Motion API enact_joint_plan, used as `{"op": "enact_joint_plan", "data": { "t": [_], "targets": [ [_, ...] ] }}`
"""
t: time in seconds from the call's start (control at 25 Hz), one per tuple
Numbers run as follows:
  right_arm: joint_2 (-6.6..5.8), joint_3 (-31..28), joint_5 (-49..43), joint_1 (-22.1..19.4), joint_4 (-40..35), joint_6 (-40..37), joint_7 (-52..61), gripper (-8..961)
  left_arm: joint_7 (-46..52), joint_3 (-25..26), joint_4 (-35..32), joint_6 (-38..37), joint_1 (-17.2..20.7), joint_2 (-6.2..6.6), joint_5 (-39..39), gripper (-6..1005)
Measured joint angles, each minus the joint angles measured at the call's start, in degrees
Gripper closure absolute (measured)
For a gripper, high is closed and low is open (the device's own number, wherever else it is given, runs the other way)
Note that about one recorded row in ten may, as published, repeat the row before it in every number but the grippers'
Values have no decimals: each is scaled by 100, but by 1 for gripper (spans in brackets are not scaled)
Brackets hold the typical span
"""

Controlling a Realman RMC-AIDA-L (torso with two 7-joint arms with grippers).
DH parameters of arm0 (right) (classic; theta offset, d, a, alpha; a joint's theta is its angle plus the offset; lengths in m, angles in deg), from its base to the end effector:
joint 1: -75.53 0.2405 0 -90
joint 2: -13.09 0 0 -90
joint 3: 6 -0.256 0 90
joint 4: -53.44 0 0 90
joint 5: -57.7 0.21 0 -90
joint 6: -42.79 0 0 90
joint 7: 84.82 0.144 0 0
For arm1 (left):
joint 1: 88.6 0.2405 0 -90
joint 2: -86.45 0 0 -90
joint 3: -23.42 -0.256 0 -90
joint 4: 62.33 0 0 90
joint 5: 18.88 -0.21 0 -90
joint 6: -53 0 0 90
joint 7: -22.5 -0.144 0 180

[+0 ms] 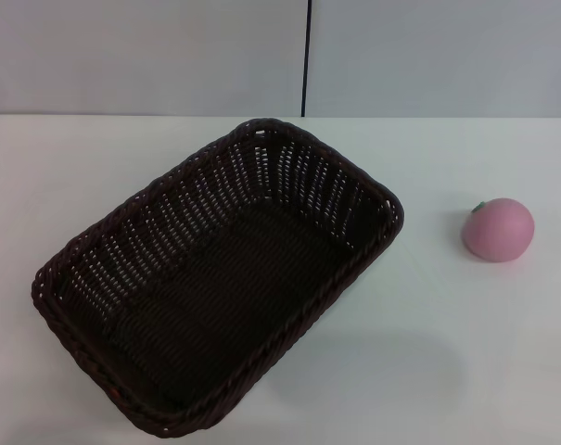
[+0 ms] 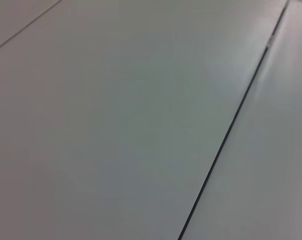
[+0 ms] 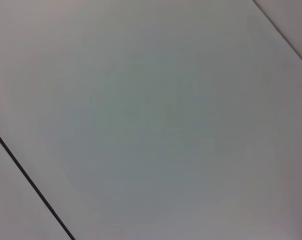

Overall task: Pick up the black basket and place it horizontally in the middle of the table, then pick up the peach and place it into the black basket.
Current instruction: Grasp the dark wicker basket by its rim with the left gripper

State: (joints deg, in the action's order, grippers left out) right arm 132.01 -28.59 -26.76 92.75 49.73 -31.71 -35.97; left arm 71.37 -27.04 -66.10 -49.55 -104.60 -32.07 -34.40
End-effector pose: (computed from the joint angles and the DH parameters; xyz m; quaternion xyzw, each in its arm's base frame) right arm 0.4233 0.2528 0.0674 -0.4104 0.4345 0.4653 0.6528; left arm -0.3511 0.2434 0.0941 -0.4613 -0.2251 -0.6165 0.5970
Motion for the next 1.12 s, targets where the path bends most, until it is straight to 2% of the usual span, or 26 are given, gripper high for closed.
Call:
{"op": "enact_joint_plan", "data": {
  "t": [0.32,0.36,0.4,0.44,0.48,0.52,0.56,0.6,0.64,0.72,0.76,0.8,0.84,0.88,0.96,1.0,1.04,1.12],
  "targets": [
    [0,0,0,39,20,32,18,232,501,-203,-90,77,3,67,-50,177],
    [0,-1,0,49,22,47,21,232,585,-355,-162,91,14,96,-54,178],
    [0,-4,1,64,26,79,25,232,772,-694,-328,118,37,181,-62,179],
    [0,-4,1,64,26,79,25,232,772,-694,-328,118,37,181,-62,180],
    [0,-10,1,81,27,116,27,232,881,-862,-402,146,43,239,-94,182],
    [0,-10,1,81,27,116,27,232,1056,-1075,-529,192,39,329,-152,183],
    [-1,-11,0,89,28,133,28,232,1335,-1316,-688,296,23,496,-336,184],
    [0,-15,0,97,28,162,29,232,1881,-1625,-992,500,-32,792,-755,185],
    [0,-15,0,97,28,162,29,232,1881,-1625,-992,500,-32,792,-755,187],
    [0,-17,1,103,28,182,29,232,2525,-1708,-1372,683,-114,1086,-1419,189],
    [-1,-17,0,107,28,195,30,232,2823,-1696,-1565,751,-154,1192,-1794,190],
    [-1,-18,0,109,28,225,31,232,3564,-1628,-2025,910,-263,1464,-2700,191],
    [-1,-18,0,109,28,225,31,232,3564,-1628,-2025,910,-263,1464,-2700,193],
    [-1,-18,0,110,28,233,32,232,3832,-1573,-2220,958,-323,1577,-3049,194],
    [0,-18,1,112,28,234,33,233,4352,-1341,-2560,955,-464,1739,-3919,196],
    [-1,-18,0,116,28,236,34,233,4798,-1017,-2871,904,-576,1802,-4703,197],
    [-1,-18,0,116,28,236,34,233,4798,-1017,-2871,904,-576,1802,-4703,199],
    [-1,-18,0,119,28,243,38,233,5441,-594,-3338,878,-715,1813,-5734,201]
  ]
}}
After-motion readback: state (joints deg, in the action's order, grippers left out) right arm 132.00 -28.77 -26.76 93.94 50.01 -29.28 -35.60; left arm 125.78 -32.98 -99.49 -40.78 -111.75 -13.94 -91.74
